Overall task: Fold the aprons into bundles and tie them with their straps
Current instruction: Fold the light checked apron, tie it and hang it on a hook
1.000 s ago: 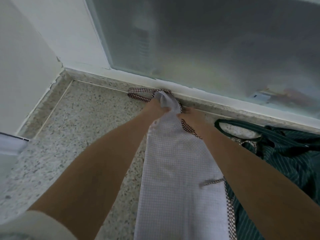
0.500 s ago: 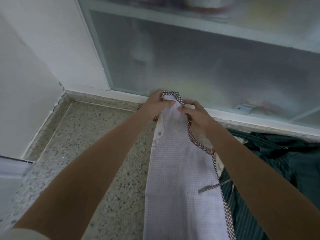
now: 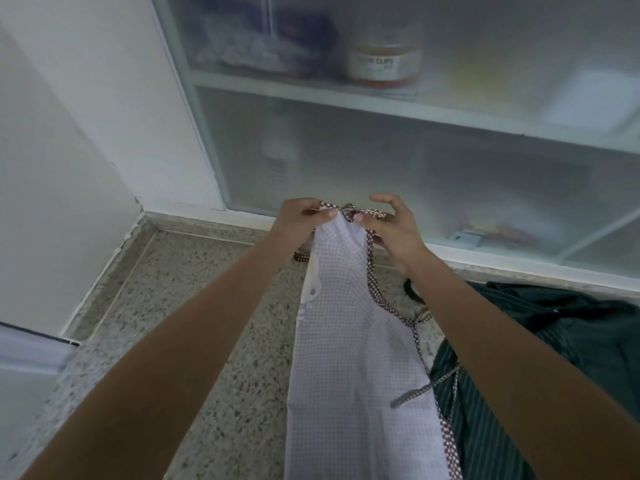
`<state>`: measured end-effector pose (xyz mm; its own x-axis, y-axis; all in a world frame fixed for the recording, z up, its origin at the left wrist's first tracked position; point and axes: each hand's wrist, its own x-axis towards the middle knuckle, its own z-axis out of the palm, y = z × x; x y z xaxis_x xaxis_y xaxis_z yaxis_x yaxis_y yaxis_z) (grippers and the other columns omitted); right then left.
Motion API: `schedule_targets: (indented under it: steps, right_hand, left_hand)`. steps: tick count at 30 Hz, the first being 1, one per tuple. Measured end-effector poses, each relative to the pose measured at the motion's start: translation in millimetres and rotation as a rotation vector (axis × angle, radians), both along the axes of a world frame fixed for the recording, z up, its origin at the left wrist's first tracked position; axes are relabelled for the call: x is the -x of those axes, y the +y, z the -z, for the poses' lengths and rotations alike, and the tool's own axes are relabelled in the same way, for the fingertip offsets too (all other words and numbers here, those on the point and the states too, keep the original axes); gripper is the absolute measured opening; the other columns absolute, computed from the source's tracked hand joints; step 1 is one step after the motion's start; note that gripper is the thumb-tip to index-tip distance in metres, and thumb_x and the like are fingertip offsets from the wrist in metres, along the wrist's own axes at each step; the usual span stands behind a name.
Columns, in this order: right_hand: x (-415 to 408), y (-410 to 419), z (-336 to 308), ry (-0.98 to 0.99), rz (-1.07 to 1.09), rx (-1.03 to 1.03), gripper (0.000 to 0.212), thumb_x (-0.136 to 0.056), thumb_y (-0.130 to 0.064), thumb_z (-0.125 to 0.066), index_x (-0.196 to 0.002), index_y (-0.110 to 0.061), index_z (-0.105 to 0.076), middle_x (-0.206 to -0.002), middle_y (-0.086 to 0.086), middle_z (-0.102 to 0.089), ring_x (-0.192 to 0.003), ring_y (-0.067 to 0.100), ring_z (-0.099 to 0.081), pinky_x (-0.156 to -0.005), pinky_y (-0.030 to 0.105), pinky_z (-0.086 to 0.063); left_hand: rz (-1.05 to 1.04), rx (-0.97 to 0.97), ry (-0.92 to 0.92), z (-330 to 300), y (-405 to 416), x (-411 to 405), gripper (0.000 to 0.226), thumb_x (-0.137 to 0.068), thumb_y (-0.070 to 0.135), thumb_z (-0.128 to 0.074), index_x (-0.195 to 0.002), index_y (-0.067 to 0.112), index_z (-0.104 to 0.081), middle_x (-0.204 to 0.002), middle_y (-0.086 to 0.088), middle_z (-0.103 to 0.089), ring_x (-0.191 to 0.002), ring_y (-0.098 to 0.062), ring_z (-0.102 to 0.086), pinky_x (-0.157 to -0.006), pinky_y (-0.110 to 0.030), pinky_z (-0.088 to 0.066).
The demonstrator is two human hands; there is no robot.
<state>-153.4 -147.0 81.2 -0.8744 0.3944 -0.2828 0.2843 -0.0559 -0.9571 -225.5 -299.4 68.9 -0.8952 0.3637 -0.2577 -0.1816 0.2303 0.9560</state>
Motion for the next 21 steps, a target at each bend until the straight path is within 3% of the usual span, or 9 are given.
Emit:
schedule_targets:
  steps: [5,7,9,14,18,21]
  right_hand:
    - [-1,1,-12,0.012,0.089,0.029,0.038,-0.077,0.004,-0.071,-0.112,-0.003,-0.057,-0.081,0.009,-0.062,-0.062,0.014,-0.060,-0.049,0.017,-0.050]
    - [-1,3,-13,0.016,0.079,0.051,0.032,-0.082,0.004,-0.066,-0.114,0.002,-0.058,-0.083,0.008,-0.063,-0.064,0.011,-0.060,-0.049,0.014,-0.049]
    - [-1,6,-12,0.011,0.036,0.006,0.026,-0.088,0.004,-0.059,-0.114,0.004,-0.058,-0.081,0.003,-0.063,-0.065,0.007,-0.058,-0.048,0.010,-0.045]
    - [3,13,-14,-0.026,-0.064,-0.147,0.021,-0.097,-0.003,-0.044,-0.114,-0.001,-0.057,-0.088,0.001,-0.060,-0.070,0.004,-0.054,-0.051,0.007,-0.044]
    - [4,15,-15,-0.055,-0.104,-0.108,0.015,-0.099,-0.008,-0.041,-0.104,-0.009,-0.055,-0.086,-0.001,-0.059,-0.071,0.008,-0.053,-0.054,0.014,-0.045]
    - [5,14,-15,-0.039,-0.118,-0.018,0.008,-0.093,-0.008,-0.055,-0.100,-0.012,-0.056,-0.091,0.003,-0.060,-0.077,0.011,-0.057,-0.057,0.018,-0.052]
  left_hand:
    - [-0.077,0.111,0.086,-6,-2,5,0.017,-0.074,0.008,-0.076,-0.070,0.005,-0.060,-0.074,-0.010,-0.056,-0.075,-0.019,-0.054,-0.074,-0.034,-0.047]
    - [-0.142,0.115,0.084,-9,-3,5,0.024,-0.070,0.008,-0.081,-0.064,0.013,-0.058,-0.066,-0.004,-0.056,-0.069,-0.018,-0.055,-0.072,-0.030,-0.048]
    - [-0.138,0.131,0.089,-14,-3,3,0.029,-0.068,0.010,-0.082,-0.062,0.017,-0.055,-0.059,0.004,-0.051,-0.058,-0.009,-0.048,-0.060,-0.021,-0.042]
    - [-0.035,0.179,0.108,-25,-4,4,0.020,-0.084,0.013,-0.069,-0.066,0.007,-0.061,-0.031,0.014,-0.043,-0.037,0.002,-0.042,-0.043,-0.010,-0.031]
    - [-0.037,0.222,0.086,-32,-6,6,0.029,-0.079,0.015,-0.074,-0.060,0.012,-0.053,-0.030,0.013,-0.046,-0.035,0.002,-0.043,-0.035,-0.007,-0.029]
    - [-0.081,0.171,0.032,-32,-5,6,0.036,-0.077,0.014,-0.076,-0.061,0.012,-0.044,-0.049,0.000,-0.056,-0.032,0.001,-0.051,-0.032,-0.013,-0.031]
